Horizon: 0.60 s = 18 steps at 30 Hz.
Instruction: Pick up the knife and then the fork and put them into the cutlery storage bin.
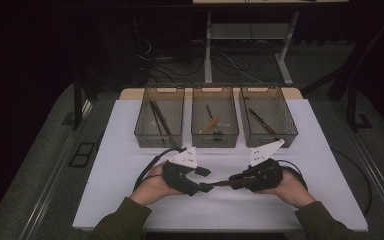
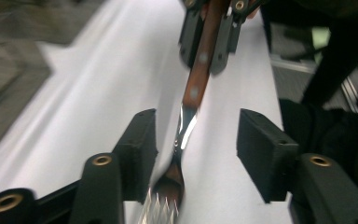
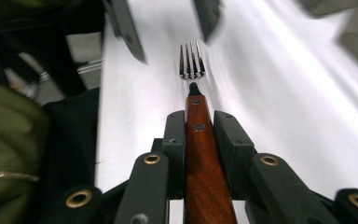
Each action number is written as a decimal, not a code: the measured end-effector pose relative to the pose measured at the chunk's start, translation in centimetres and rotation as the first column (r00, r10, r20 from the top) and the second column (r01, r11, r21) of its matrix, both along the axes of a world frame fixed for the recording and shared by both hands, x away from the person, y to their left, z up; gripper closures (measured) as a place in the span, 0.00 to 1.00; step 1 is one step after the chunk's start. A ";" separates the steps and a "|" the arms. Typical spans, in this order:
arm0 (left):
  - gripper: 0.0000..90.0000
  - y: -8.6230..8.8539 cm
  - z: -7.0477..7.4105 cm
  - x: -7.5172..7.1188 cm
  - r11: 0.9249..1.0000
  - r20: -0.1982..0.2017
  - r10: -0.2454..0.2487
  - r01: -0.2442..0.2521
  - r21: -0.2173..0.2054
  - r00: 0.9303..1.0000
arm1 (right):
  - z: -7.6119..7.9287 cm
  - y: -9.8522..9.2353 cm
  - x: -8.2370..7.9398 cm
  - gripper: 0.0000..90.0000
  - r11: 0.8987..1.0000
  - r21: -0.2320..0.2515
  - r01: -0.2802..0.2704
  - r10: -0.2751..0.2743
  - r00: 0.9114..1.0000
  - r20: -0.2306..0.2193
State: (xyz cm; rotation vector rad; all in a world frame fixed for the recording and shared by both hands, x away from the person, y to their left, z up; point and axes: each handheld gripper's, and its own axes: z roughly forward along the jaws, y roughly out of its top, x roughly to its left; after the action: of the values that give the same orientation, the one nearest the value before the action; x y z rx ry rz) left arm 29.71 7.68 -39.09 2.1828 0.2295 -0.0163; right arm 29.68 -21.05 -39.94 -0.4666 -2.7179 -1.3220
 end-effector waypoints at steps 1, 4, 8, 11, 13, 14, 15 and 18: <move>0.48 0.7 -0.1 0.1 1.000 -0.002 0.020 -0.020 0.001 1.000 | 0.1 -0.3 0.1 0.83 1.000 0.003 0.021 -0.021 1.000 0.006; 0.43 2.6 -0.7 0.1 0.994 -0.010 0.109 -0.110 -0.010 0.994 | 0.6 -1.4 0.6 0.83 0.998 0.020 0.061 -0.062 0.998 0.019; 0.36 4.6 -1.3 0.0 0.978 -0.015 0.209 -0.209 -0.020 0.978 | 1.8 -3.0 1.3 0.83 0.990 0.048 0.132 -0.134 0.990 0.046; 0.31 5.8 -1.9 -0.1 0.962 -0.016 0.272 -0.272 -0.017 0.962 | 2.3 -3.9 1.7 0.83 0.983 0.061 0.172 -0.176 0.983 0.054; 0.29 6.3 -2.2 -0.2 0.953 -0.021 0.301 -0.302 -0.017 0.953 | 2.5 -4.3 2.0 0.83 0.979 0.069 0.192 -0.196 0.979 0.057; 0.28 6.6 -2.4 -0.3 0.951 -0.016 0.309 -0.310 -0.016 0.951 | 2.6 -4.5 2.1 0.83 0.977 0.073 0.201 -0.206 0.977 0.061; 0.27 6.7 -2.6 -0.4 0.944 -0.022 0.329 -0.329 -0.020 0.944 | 2.7 -4.7 2.3 0.83 0.975 0.075 0.210 -0.215 0.975 0.059; 0.22 7.2 -3.1 -0.8 0.932 -0.013 0.362 -0.362 -0.020 0.932 | 3.0 -5.2 2.6 0.83 0.969 0.082 0.233 -0.239 0.969 0.068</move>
State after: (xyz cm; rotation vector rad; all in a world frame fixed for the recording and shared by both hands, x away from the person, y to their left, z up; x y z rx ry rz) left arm 28.96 14.86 -42.15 2.0881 0.6323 0.1781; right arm 32.32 -26.22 -36.98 -0.7690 -2.7320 -1.5188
